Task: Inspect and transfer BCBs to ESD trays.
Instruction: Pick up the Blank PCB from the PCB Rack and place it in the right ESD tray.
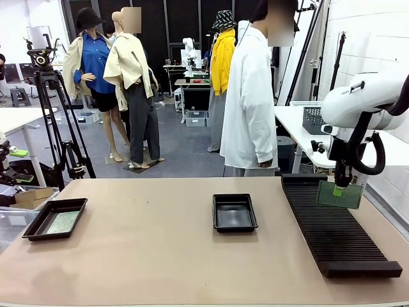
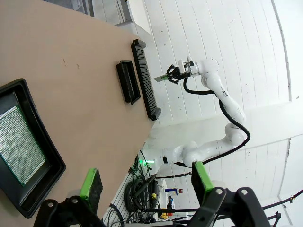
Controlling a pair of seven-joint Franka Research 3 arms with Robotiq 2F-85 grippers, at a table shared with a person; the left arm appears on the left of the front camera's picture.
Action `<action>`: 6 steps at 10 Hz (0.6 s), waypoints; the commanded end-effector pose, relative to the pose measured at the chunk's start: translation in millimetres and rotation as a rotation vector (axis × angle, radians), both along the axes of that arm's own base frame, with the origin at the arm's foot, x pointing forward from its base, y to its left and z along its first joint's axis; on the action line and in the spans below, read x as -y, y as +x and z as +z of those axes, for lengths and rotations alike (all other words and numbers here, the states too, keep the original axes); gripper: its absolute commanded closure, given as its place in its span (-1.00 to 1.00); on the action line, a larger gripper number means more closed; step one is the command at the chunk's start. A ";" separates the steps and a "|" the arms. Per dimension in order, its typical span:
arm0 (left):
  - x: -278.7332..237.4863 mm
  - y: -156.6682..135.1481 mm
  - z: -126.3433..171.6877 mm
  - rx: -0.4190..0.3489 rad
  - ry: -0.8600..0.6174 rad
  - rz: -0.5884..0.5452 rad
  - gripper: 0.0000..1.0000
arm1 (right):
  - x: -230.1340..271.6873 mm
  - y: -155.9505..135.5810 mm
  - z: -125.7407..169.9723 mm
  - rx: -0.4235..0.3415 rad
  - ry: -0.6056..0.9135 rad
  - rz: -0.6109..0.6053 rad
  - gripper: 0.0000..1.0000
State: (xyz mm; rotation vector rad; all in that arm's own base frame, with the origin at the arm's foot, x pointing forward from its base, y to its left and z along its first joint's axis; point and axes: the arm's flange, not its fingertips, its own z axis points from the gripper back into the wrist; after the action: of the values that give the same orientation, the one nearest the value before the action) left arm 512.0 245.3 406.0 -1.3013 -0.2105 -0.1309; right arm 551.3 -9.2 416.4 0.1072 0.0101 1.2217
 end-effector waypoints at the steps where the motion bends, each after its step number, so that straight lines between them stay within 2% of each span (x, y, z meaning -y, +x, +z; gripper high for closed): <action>1: -0.2 -0.4 1.4 0.005 -0.002 -0.003 -1.00 | -2.4 -3.9 10.2 -0.049 0.049 -0.157 1.00; 2: -0.2 -0.4 1.4 0.005 -0.002 -0.003 -1.00 | -7.5 -3.3 13.4 -0.074 0.066 -0.268 1.00; 4: -0.2 -0.4 1.4 0.005 -0.002 -0.003 -1.00 | -22.7 -3.2 23.9 -0.066 0.121 -0.474 1.00; 6: -0.2 -0.4 1.4 0.005 -0.002 -0.003 -1.00 | -38.6 -1.7 34.7 -0.094 0.192 -0.708 1.00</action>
State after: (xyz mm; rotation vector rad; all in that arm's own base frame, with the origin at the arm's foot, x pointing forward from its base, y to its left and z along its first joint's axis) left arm 512.0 245.3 406.0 -1.3013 -0.2106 -0.1309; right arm 548.6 16.4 444.6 0.2812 -0.0200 0.6293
